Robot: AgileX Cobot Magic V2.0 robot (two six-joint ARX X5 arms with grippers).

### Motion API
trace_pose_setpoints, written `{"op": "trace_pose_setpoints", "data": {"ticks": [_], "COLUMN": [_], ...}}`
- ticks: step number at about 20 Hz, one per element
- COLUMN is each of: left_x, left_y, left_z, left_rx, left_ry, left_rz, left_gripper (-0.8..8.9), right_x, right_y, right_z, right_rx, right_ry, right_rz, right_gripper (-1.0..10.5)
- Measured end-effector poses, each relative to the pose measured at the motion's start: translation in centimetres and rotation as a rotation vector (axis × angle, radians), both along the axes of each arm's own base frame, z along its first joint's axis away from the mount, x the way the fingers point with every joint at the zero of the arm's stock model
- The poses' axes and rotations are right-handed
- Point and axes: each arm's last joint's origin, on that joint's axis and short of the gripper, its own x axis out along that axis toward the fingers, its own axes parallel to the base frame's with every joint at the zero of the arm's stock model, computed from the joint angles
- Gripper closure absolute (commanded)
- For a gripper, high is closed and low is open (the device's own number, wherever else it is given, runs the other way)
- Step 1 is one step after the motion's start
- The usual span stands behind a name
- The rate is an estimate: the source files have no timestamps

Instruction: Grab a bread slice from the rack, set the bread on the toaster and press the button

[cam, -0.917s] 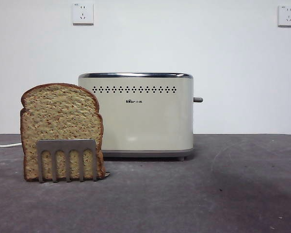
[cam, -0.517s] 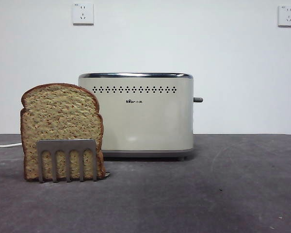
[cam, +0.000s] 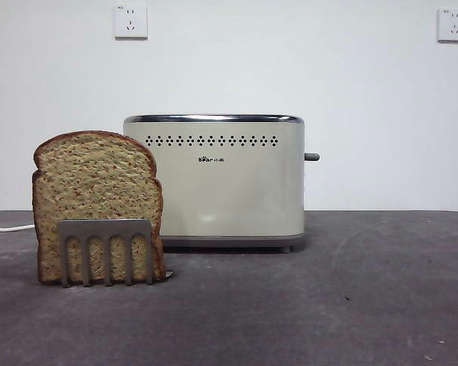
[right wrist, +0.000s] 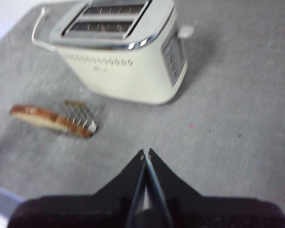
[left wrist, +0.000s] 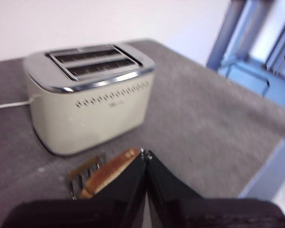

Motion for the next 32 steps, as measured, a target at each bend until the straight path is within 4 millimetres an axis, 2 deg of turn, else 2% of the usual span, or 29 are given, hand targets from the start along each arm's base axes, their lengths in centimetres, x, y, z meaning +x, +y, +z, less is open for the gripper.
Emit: {"op": "trace_pose_setpoints", "data": {"ticks": [7,8,10,11,15,20,23,26,32], "left_x": [-0.8,-0.8,-0.7,-0.7,-0.4,1.3,3.2,5.9,10.7], "left_y": [-0.2,-0.2,-0.1,-0.1,-0.4,-1.5,-2.7,-4.5,-9.4], "left_z": [-0.3,-0.3,-0.2,-0.2,0.1,2.1,3.2,3.4,1.1], "left_rx": [0.101,0.109,0.134,0.144,0.158,0.257,0.33,0.437,0.752], "left_ry": [0.019,0.015,0.005,0.003,0.003,-0.018,-0.006,0.021,0.09], "left_rz": [-0.066,-0.059,-0.027,-0.014,-0.053,-0.131,-0.195,-0.244,-0.336], "left_gripper": [8.09,7.45,2.7,1.49,1.49,1.49,1.49,1.49,1.49], "right_x": [-0.1,-0.1,-0.1,-0.1,-0.1,-0.1,-0.1,-0.1,-0.1], "right_y": [0.2,0.2,0.2,0.2,0.2,0.2,0.2,0.2,0.2], "right_z": [0.1,0.1,0.1,0.1,0.1,0.1,0.1,0.1,0.1], "right_rx": [-0.032,-0.033,-0.036,-0.037,-0.037,-0.039,-0.039,-0.04,-0.042], "right_ry": [0.009,0.008,0.006,0.005,0.005,0.004,0.004,0.003,0.002], "right_rz": [0.046,0.046,0.049,0.05,0.05,0.051,0.051,0.052,0.053], "right_gripper": [9.6,9.6,9.6,9.6,9.6,9.6,9.6,9.6,9.6]}}
